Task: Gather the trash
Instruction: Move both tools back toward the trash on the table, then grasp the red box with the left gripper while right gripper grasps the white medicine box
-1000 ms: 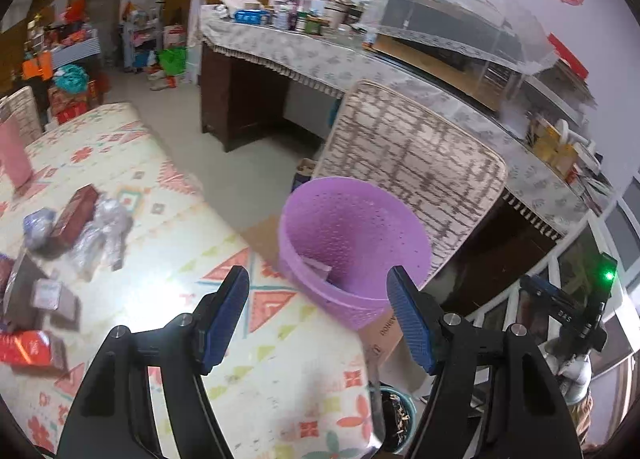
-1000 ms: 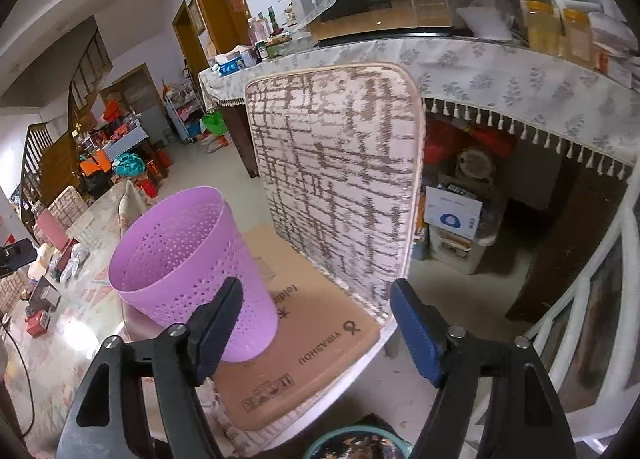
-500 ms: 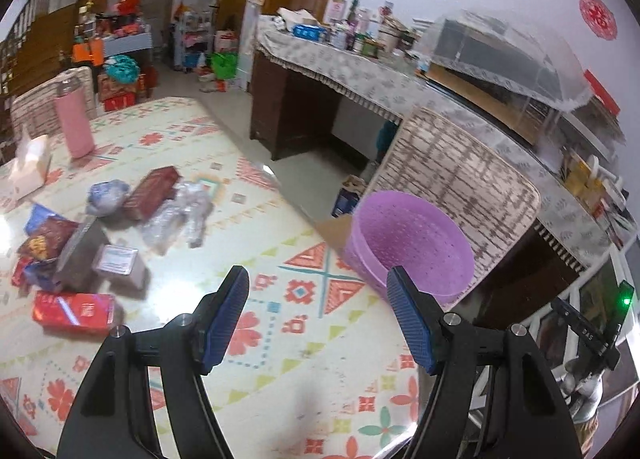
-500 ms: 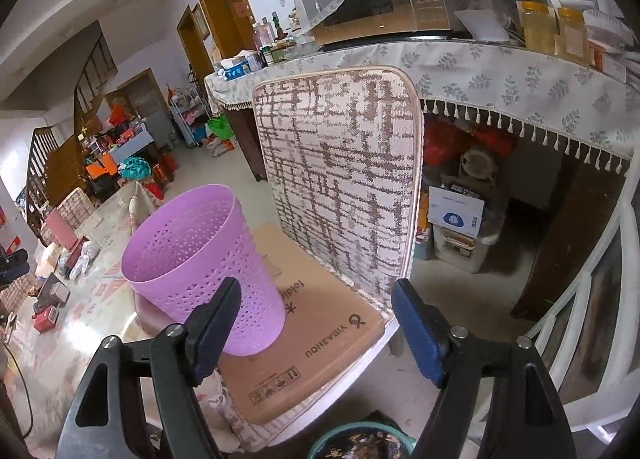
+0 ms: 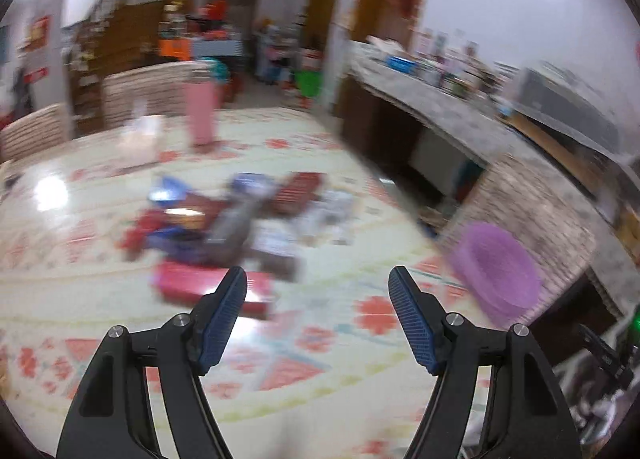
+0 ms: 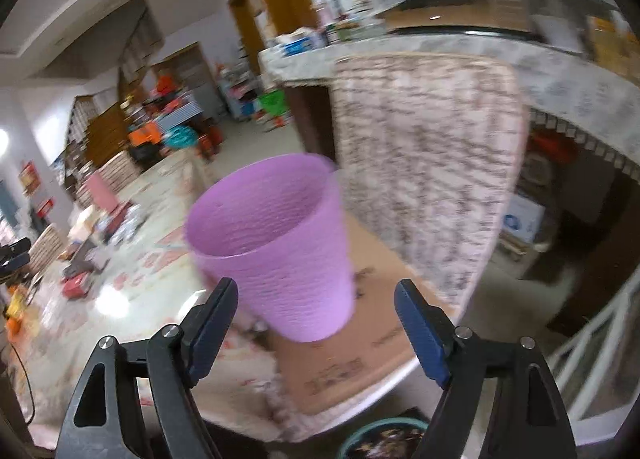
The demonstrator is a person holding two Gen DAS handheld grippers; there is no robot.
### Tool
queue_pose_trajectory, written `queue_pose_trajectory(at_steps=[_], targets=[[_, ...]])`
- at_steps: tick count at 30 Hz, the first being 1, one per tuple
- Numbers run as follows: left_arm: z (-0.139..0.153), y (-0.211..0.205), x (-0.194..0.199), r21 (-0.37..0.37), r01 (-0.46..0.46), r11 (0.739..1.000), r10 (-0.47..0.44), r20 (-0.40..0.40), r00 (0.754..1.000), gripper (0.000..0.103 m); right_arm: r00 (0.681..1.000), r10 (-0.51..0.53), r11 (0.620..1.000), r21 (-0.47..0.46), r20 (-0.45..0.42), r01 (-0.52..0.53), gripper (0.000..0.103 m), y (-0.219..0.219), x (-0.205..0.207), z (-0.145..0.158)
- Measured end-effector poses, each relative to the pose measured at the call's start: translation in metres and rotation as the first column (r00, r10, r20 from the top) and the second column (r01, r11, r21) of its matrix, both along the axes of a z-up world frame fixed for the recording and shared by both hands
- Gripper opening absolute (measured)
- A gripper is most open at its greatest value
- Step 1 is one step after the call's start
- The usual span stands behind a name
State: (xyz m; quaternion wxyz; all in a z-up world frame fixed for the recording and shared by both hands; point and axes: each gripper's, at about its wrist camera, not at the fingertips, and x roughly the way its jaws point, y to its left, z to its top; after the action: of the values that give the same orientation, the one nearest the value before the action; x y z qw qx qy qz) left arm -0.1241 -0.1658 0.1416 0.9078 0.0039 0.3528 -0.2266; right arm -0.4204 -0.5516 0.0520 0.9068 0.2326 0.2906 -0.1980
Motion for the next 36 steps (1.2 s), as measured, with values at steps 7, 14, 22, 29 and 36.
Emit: queue_pose_trajectory(at_steps=[7, 14, 22, 29, 36], targets=[[-0.027, 0.089, 0.032, 0.04, -0.2, 0.979, 0.202, -0.052, 0.978, 0.076, 0.976, 0.216, 0.976, 0.02, 0.011, -0.216, 0.085, 0.069, 0.073, 0.007], [-0.055, 0.12, 0.079, 0.035, -0.216, 0.976, 0.219, -0.135, 0.966, 0.077, 0.925, 0.379, 0.925, 0.018, -0.018, -0.379, 0.086, 0.141, 0.13, 0.007], [-0.075, 0.103, 0.113, -0.006, -0.145, 0.989, 0.142, -0.18, 0.973, 0.077, 0.909, 0.414, 0.91, 0.025, -0.053, -0.413, 0.087, 0.172, 0.154, 0.004], [-0.076, 0.03, 0.117, 0.009, 0.148, 0.989, -0.144, -0.175, 0.974, 0.077, 0.919, 0.384, 0.923, 0.067, -0.087, -0.379, 0.087, 0.165, 0.162, -0.006], [-0.106, -0.005, 0.153, 0.012, 0.233, 0.972, -0.218, -0.305, 0.927, 0.078, 0.922, 0.378, 0.925, 0.08, -0.082, -0.372, 0.087, 0.164, 0.161, -0.007]])
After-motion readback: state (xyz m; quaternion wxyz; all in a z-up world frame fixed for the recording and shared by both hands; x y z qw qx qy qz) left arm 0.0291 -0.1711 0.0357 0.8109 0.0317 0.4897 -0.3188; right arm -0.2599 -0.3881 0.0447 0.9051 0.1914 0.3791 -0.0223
